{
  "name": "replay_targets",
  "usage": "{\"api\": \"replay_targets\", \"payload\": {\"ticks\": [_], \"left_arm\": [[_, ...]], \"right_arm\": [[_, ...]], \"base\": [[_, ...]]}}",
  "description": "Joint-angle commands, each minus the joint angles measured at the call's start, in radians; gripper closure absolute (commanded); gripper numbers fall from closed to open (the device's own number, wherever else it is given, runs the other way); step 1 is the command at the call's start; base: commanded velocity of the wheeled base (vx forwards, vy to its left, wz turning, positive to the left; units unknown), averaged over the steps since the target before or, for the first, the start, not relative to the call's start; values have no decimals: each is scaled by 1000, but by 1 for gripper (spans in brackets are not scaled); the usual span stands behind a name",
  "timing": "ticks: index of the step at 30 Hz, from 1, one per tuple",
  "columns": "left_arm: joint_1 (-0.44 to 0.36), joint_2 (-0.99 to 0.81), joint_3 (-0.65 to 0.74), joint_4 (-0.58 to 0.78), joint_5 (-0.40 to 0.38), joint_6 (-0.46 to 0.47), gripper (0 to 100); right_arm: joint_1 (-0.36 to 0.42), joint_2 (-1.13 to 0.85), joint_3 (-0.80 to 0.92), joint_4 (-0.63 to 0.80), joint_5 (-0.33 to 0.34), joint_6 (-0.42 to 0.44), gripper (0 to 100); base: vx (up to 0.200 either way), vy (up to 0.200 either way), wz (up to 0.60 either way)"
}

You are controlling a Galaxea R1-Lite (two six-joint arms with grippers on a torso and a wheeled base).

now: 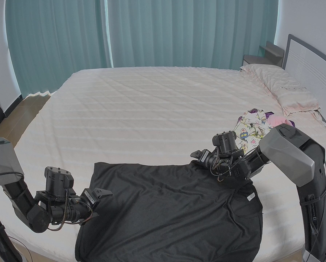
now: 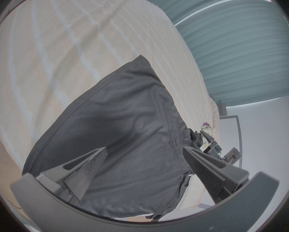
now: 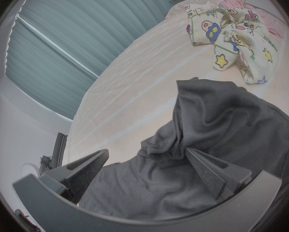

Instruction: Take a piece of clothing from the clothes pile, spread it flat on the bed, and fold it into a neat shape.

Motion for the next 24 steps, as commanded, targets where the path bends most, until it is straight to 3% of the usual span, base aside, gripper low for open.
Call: {"api": "replay_targets", "payload": {"ticks": [1, 2, 12, 21, 24], "left_arm": [[0, 21, 11, 0, 2, 0, 0], [0, 24, 9, 0, 2, 0, 0], [2, 41, 11, 0, 4, 2, 0], [0, 43, 17, -2, 4, 2, 0], [0, 43, 17, -2, 4, 2, 0]], "right_arm": [[5, 50, -88, 32, -2, -1, 0], [5, 60, -112, 50, -3, -1, 100], [-6, 126, -296, 197, 1, 0, 100], [-32, 127, -453, 147, 0, -4, 100], [-30, 146, -461, 158, 1, -49, 100]], "base": [[0, 0, 0], [0, 0, 0], [0, 0, 0], [0, 0, 0], [0, 0, 0]]}}
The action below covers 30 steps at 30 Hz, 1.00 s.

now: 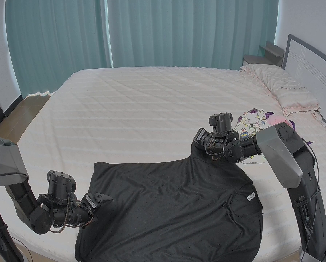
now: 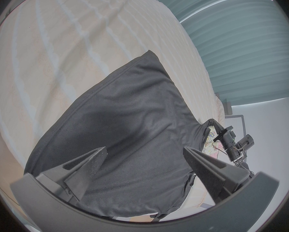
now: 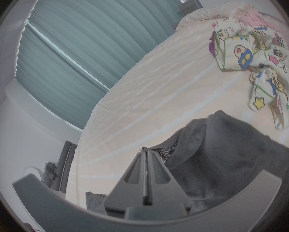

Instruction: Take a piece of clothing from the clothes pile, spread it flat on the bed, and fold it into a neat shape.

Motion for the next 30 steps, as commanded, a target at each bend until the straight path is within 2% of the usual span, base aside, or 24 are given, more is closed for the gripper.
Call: {"api": "replay_targets", "payload": {"ticks": [1, 7, 8, 14, 23, 25, 27, 28, 30], "left_arm": [[1, 4, 2, 0, 0, 0, 0], [0, 6, 4, 0, 0, 0, 0], [0, 7, 4, 0, 0, -2, 0], [0, 17, 4, -11, 1, 0, 0], [-5, 50, 31, -102, 23, 0, 0], [-5, 56, 33, -120, 23, -2, 0], [-5, 56, 33, -120, 23, -2, 0], [-5, 56, 31, -120, 23, -3, 0], [-5, 56, 31, -120, 21, -5, 0]], "right_arm": [[-3, 33, -31, -2, 1, -48, 100], [-3, 66, -65, -31, 1, -79, 100], [0, 66, -62, -39, 1, -80, 0], [-11, 54, -56, -59, 3, -95, 0], [-123, -1, -49, -33, 35, -112, 0], [-158, 8, -17, -22, 43, -172, 0], [-163, 10, -10, -24, 44, -181, 0], [-175, 16, 18, -28, 60, -209, 0], [-177, 26, 30, -30, 89, -212, 0]], "base": [[0, 0, 0], [0, 0, 0], [0, 0, 0], [0, 0, 0], [0, 0, 0], [0, 0, 0], [0, 0, 0], [0, 0, 0], [0, 0, 0]]}}
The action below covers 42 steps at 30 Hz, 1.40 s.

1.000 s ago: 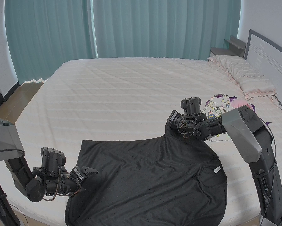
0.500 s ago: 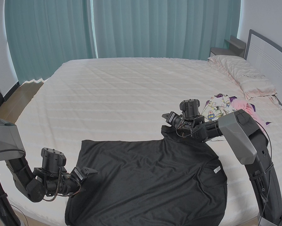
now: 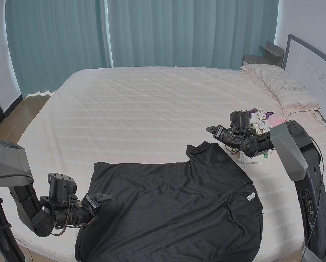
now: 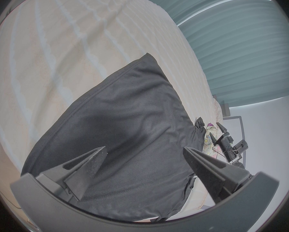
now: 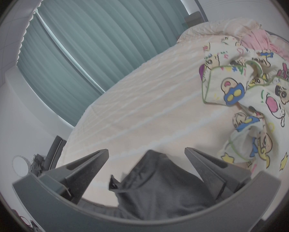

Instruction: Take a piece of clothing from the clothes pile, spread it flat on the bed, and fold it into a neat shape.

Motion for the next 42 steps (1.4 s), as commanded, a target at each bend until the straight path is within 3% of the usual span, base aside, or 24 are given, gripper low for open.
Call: {"api": "replay_targets", "payload": {"ticks": [1, 7, 8, 17, 20, 23, 28, 29, 36, 42], "left_arm": [[-1, 9, 0, -2, -1, -3, 0], [-1, 9, -1, -2, -1, -3, 0], [-1, 9, -1, -2, -1, -4, 0], [-1, 9, -1, -2, -1, -4, 0], [-1, 9, -1, -2, -1, -4, 0], [-1, 9, -3, -2, -1, -4, 0], [-1, 9, -3, -2, -1, -4, 0], [-1, 9, -1, -2, -1, -4, 0], [-1, 9, -1, -2, -1, -4, 0], [7, 6, -13, -5, 0, -20, 0]], "right_arm": [[-23, 18, 42, -4, 34, -19, 0], [-17, 64, 26, 4, 40, -44, 0], [-18, 70, 28, 3, 40, -53, 100], [-51, 68, 30, 7, 35, -57, 100], [-84, 14, 114, -2, 32, -57, 100], [-95, -50, 218, -4, 60, -60, 100], [-94, -56, 243, -1, 92, -64, 100], [-89, -55, 244, 12, 95, -68, 0], [-88, -65, 215, 10, 103, -105, 0], [-84, -21, 126, 7, 135, -73, 0]], "base": [[0, 0, 0], [0, 0, 0], [0, 0, 0], [0, 0, 0], [0, 0, 0], [0, 0, 0], [0, 0, 0], [0, 0, 0], [0, 0, 0], [0, 0, 0]]}}
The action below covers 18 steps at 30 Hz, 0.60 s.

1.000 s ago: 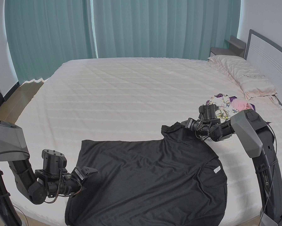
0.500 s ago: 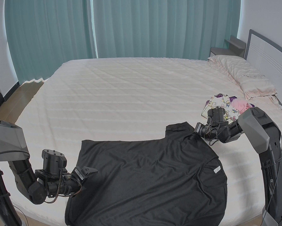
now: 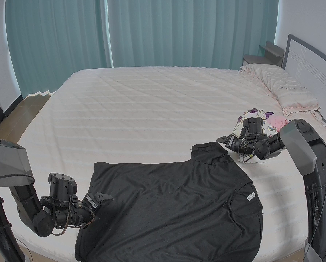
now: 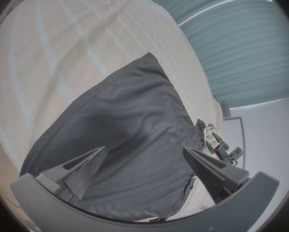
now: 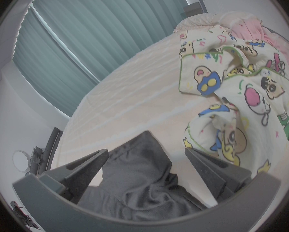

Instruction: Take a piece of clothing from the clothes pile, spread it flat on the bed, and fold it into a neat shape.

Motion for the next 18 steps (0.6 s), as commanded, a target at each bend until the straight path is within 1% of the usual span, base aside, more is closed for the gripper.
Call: {"api": "replay_targets", "payload": {"ticks": [1, 4, 7, 10, 11, 13, 16, 18], "left_arm": [[11, -5, -19, -8, 3, -18, 0], [37, -45, -35, -23, 18, -23, 0], [40, -82, -32, -23, 23, -24, 0], [40, -76, -33, -23, 24, -24, 0], [42, -76, -35, -23, 24, -24, 0], [46, -74, -41, -25, 24, -24, 0], [49, -71, -50, -25, 29, -23, 0], [65, -53, -67, -28, 73, -16, 0]], "right_arm": [[7, 54, -66, -5, 10, 24, 0], [19, 99, -112, 9, 6, 49, 0], [36, 126, -129, 7, 5, 50, 0], [44, 154, -161, 10, 5, 50, 0], [44, 165, -175, 10, 3, 50, 100], [42, 188, -210, 10, -1, 53, 100], [39, 186, -215, 7, -13, 55, 100], [31, 175, -217, -5, -33, 69, 100]], "base": [[0, 0, 0], [0, 0, 0], [0, 0, 0], [0, 0, 0], [0, 0, 0], [0, 0, 0], [0, 0, 0], [0, 0, 0]]}}
